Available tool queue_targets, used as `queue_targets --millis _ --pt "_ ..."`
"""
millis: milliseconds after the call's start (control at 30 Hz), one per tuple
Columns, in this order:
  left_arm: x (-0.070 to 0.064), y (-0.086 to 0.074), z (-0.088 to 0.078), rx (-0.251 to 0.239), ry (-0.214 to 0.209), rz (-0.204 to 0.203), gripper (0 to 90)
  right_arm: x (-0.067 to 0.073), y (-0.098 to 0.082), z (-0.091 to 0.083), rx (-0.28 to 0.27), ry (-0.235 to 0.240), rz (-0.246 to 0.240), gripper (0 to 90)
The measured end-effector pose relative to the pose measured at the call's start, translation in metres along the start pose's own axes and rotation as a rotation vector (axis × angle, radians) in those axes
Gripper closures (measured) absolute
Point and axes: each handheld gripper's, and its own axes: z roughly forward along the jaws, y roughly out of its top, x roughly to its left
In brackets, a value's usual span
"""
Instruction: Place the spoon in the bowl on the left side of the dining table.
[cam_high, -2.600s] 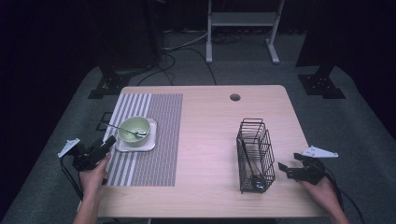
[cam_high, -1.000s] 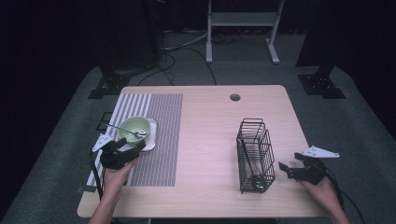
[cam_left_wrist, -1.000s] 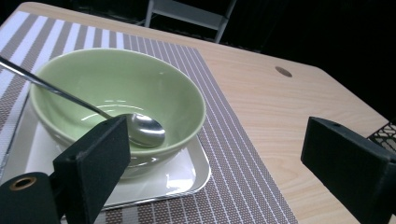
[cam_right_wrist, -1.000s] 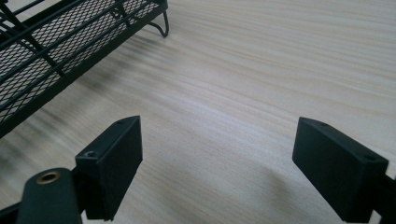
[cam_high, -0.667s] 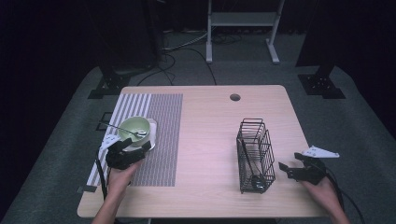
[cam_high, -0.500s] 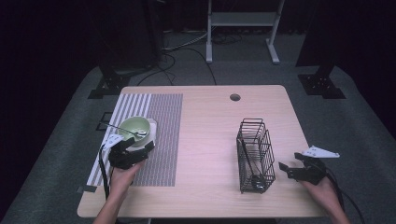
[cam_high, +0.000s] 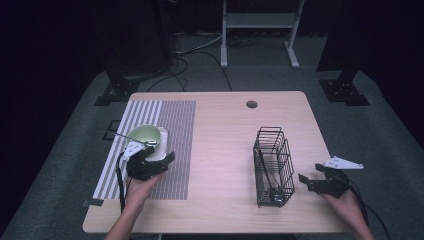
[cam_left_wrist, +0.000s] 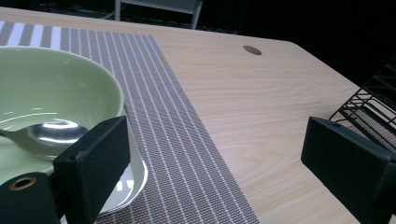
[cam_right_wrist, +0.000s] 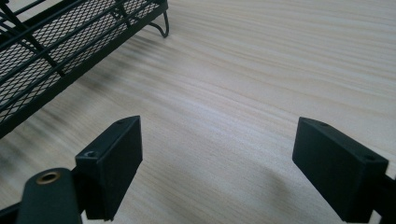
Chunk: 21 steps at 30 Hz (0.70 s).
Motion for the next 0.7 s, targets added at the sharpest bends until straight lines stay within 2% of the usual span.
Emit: queue_targets --millis 700 --pt "-0.029 -0.003 0.020 0.030 -0.063 0.043 7.0 0.000 0.000 -0.001 -0.004 0.002 0.001 14.9"
